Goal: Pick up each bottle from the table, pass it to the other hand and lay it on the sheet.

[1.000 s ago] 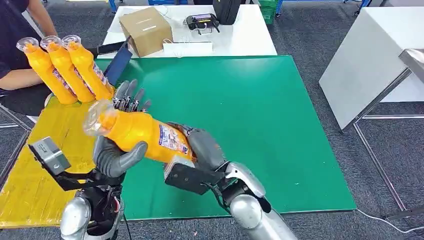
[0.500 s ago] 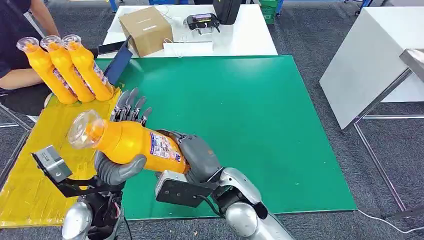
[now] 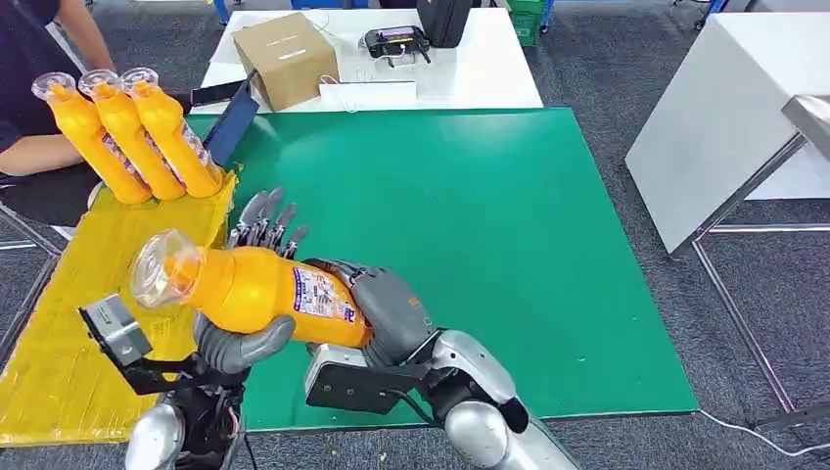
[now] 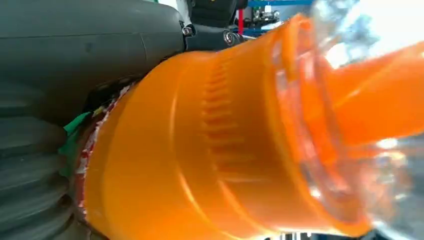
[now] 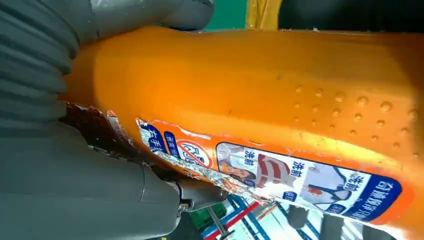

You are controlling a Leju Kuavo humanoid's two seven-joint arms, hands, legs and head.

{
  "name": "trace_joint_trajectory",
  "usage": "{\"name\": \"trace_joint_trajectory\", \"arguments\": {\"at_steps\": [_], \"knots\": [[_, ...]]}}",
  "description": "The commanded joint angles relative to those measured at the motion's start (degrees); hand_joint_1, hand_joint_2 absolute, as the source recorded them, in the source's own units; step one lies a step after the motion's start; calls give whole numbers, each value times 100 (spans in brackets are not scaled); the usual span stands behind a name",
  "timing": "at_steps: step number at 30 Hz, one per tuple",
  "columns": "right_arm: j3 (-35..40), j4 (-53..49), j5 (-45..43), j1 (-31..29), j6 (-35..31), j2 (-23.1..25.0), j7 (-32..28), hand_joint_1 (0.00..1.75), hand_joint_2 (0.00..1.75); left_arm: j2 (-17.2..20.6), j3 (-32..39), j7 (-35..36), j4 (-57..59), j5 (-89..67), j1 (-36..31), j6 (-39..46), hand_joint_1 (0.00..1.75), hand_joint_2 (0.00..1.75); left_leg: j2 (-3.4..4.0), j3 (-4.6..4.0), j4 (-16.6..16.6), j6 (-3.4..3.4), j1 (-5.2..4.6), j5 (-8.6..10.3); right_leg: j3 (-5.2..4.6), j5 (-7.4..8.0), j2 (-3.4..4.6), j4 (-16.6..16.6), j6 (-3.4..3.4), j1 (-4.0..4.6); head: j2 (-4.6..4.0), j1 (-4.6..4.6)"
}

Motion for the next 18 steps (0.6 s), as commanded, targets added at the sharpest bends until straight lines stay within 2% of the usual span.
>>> {"name": "trace_joint_trajectory", "arguments": {"at_steps": [1,13,18], "knots": [[271,-114,10,-16,104,-234,-87,175,175,169,-28,-82,310,-83,-66,-68,175,175,-15,21,-7,-4,2,-5,23,-7,14,-6,-7,-1,0,0],[206,-127,63,51,131,-262,-130,175,175,149,42,-207,223,-204,-80,-80,175,175,-17,22,-4,-5,4,-8,26,-10,19,-5,-9,0,0,0],[-40,-378,727,368,-191,-346,-145,175,175,137,179,-621,3,-1371,-86,242,175,175,-20,17,-3,-5,5,-8,22,-10,13,-5,-8,2,0,0]]}}
